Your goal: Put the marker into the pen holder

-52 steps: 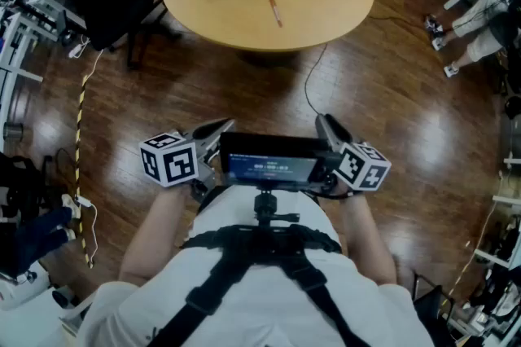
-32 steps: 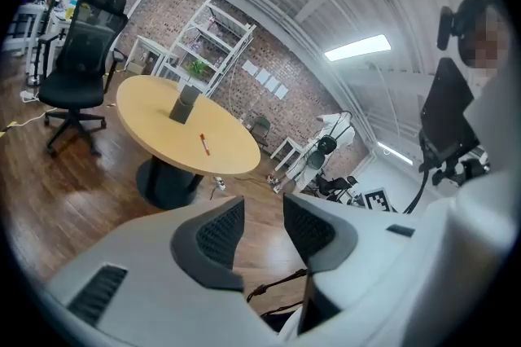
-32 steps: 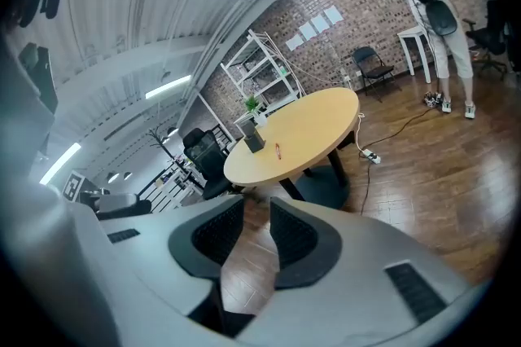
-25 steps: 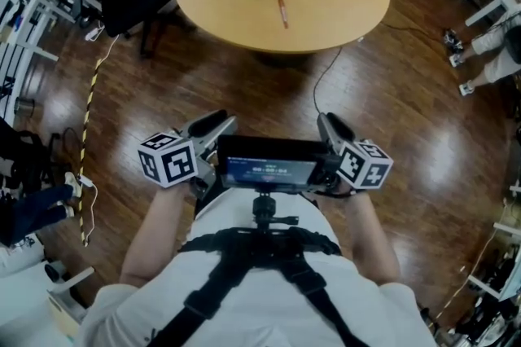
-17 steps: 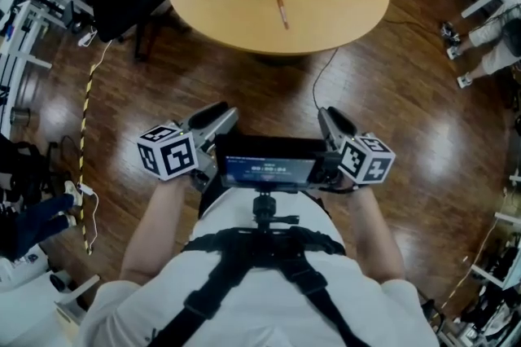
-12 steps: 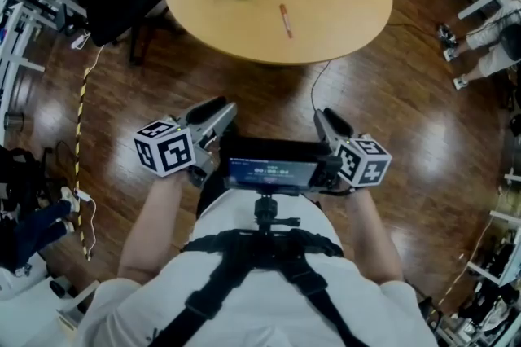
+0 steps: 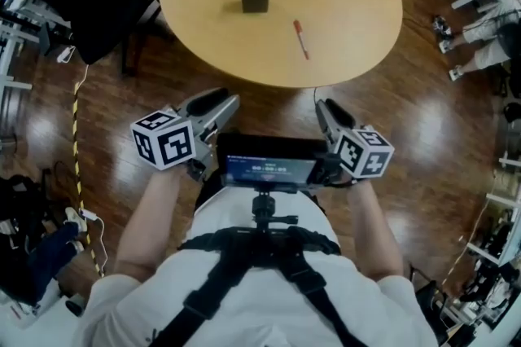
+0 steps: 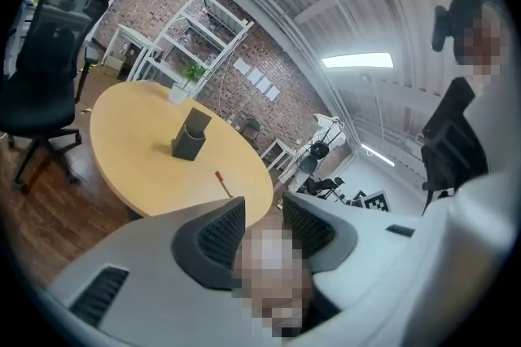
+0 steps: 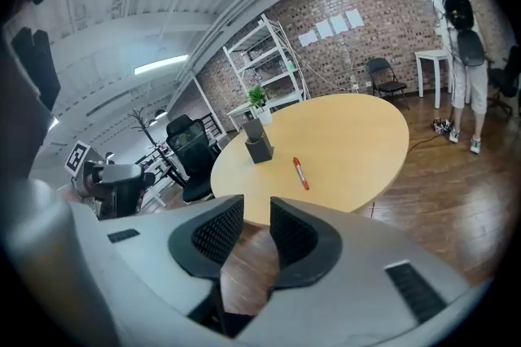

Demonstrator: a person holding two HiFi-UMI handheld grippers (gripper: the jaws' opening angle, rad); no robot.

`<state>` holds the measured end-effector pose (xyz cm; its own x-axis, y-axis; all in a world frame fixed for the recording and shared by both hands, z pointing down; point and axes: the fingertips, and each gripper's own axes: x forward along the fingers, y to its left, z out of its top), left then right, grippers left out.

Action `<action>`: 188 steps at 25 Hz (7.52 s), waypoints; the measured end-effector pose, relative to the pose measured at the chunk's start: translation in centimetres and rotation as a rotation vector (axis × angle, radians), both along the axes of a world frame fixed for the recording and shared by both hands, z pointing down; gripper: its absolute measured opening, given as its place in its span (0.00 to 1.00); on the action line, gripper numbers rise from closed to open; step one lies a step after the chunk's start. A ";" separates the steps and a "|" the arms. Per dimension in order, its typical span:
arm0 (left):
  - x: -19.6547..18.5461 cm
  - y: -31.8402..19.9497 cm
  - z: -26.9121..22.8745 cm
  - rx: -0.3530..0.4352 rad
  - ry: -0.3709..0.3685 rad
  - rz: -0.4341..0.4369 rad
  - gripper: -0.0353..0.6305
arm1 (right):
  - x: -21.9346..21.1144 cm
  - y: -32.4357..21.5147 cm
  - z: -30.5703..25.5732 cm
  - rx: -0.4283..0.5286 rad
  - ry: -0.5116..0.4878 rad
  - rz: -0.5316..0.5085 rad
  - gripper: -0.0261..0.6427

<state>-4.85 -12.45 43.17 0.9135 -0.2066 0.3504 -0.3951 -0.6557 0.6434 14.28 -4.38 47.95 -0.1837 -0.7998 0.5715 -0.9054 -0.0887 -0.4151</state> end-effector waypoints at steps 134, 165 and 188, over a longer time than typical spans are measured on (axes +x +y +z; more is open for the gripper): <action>1.9 -9.0 0.9 -0.054 -0.018 -0.125 0.28 | 1.3 -33.0 -0.6 0.055 0.279 -0.211 0.15; 0.4 -7.1 1.8 0.023 -0.001 0.033 0.20 | -0.6 -13.6 -3.4 0.079 0.265 0.026 0.15; 4.4 8.6 0.5 0.086 -0.018 0.024 0.20 | 2.0 3.8 -4.2 0.140 0.216 -0.026 0.15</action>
